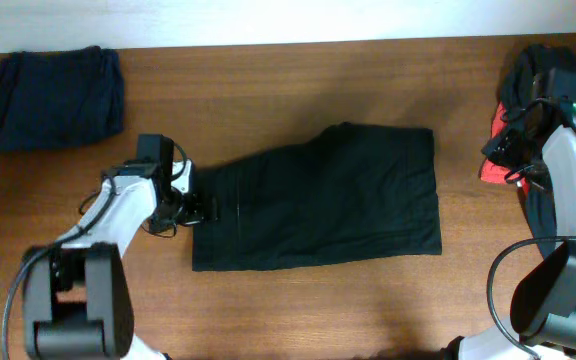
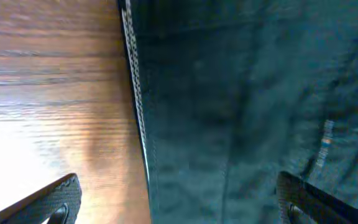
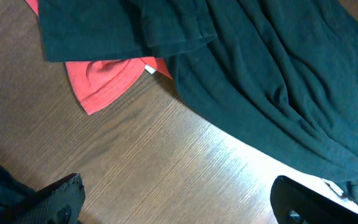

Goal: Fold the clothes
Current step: 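Grasp the left edge of the black shorts with the left gripper, then fold the left half of the shorts rightward over the other half with the left gripper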

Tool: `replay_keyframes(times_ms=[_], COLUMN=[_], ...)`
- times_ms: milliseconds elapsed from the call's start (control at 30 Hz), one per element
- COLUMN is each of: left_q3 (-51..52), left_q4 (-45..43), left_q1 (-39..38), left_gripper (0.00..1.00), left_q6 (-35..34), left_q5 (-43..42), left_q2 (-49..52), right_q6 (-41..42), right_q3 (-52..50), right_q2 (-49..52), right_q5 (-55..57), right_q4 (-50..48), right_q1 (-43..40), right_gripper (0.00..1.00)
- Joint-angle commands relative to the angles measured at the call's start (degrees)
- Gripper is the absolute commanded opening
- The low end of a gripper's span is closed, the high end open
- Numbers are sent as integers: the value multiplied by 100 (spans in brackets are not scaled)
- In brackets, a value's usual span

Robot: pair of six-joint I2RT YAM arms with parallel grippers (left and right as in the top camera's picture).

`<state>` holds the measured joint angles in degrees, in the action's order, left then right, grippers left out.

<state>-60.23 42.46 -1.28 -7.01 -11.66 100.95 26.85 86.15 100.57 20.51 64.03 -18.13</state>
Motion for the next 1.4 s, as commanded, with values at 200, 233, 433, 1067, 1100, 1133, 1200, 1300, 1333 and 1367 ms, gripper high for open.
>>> replay_keyframes(times_ms=[200,233,433,1067,1100,1133,1200,1300,1333,1367], left_q3=[-85,-79,-2,-5313,-5313,-5311,-5307,-5307,-5307,-5307], left_q4=[-197,-195,-118,4750,4435,4085,3550,3198,2935,2671], left_q1=[55,52,55,-2011,-2328,-2649,-3307,-3773,-3917,-4033], left_gripper=[79,78,18,0,0,1,1,1,1,1], left_q6=[37,-46,-46,-1917,-1917,-1917,-1932,-1934,-1932,-1932], left_q5=[-918,-916,-686,2350,2221,2170,2155,2153,2151,1993], left_q2=[787,787,787,780,780,787,955,1547,1880,2221], right_q6=[66,66,66,66,66,66,66,66,66,66], right_q3=[66,66,66,66,66,66,66,66,66,66], right_q2=[-44,-44,-44,-44,-44,-44,-44,-44,-44,-44], right_q5=[72,72,72,72,72,70,72,72,72,72], right_q4=[4,4,4,4,4,4,4,4,4,4], right_q1=[-24,-24,-24,-24,-24,-24,-24,-24,-24,-24], right_gripper=[99,99,99,99,99,99,99,99,99,99])
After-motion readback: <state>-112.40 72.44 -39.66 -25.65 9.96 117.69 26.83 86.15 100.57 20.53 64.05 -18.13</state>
